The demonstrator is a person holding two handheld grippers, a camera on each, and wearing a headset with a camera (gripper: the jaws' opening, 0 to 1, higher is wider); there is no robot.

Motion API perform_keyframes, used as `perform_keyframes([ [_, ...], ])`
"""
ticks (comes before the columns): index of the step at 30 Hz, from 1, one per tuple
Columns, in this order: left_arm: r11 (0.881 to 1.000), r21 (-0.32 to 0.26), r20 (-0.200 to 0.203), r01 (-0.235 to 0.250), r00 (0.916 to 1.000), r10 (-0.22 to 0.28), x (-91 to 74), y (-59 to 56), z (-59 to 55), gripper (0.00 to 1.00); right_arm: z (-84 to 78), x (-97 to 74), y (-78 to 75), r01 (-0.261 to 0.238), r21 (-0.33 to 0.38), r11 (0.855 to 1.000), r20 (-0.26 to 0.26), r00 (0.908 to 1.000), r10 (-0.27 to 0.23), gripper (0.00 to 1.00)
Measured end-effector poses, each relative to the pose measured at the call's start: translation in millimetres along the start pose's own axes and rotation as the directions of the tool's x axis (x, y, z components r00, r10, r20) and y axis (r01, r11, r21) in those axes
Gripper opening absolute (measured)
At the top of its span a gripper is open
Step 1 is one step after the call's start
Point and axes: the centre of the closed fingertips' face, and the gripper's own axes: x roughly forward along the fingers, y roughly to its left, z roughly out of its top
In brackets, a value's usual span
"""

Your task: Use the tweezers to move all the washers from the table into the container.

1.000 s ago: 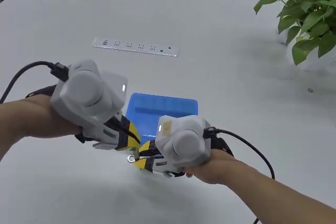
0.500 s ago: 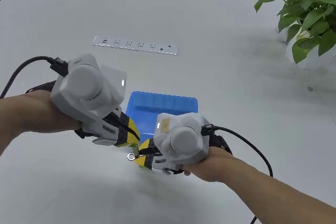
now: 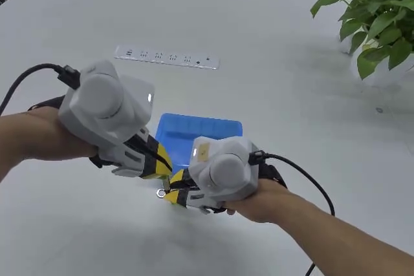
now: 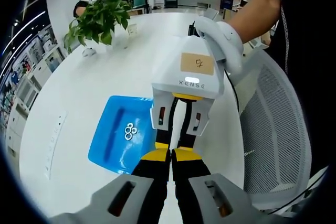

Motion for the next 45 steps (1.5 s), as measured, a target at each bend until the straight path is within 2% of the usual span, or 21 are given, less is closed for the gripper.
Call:
perform_keyframes([
  [13,1.000,0.024,0.011,-0.008,0.9999,0.008,-18.3,-0.6,18.0,0.05,19.0,-16.4,-4.0,0.013,0.008,1.000,0.024,0.9996,-0.013,0.10],
  [26,0.998,0.051,0.022,-0.029,0.9994,0.028,-31.1,2.3,35.4,0.05,31.2,-33.9,-12.4,0.032,-0.002,0.999,0.011,0.9994,-0.032,0.10],
  [38,0.996,0.079,0.034,-0.048,0.9984,0.045,-40.6,13.0,50.5,0.05,40.0,-48.6,-27.4,0.057,-0.014,0.998,0.007,0.9984,-0.057,0.10],
  [45,0.993,0.097,0.039,-0.060,0.9976,0.056,-42.1,26.3,57.9,0.05,40.6,-54.4,-42.5,0.070,-0.015,0.997,0.000,0.9975,-0.070,0.10],
])
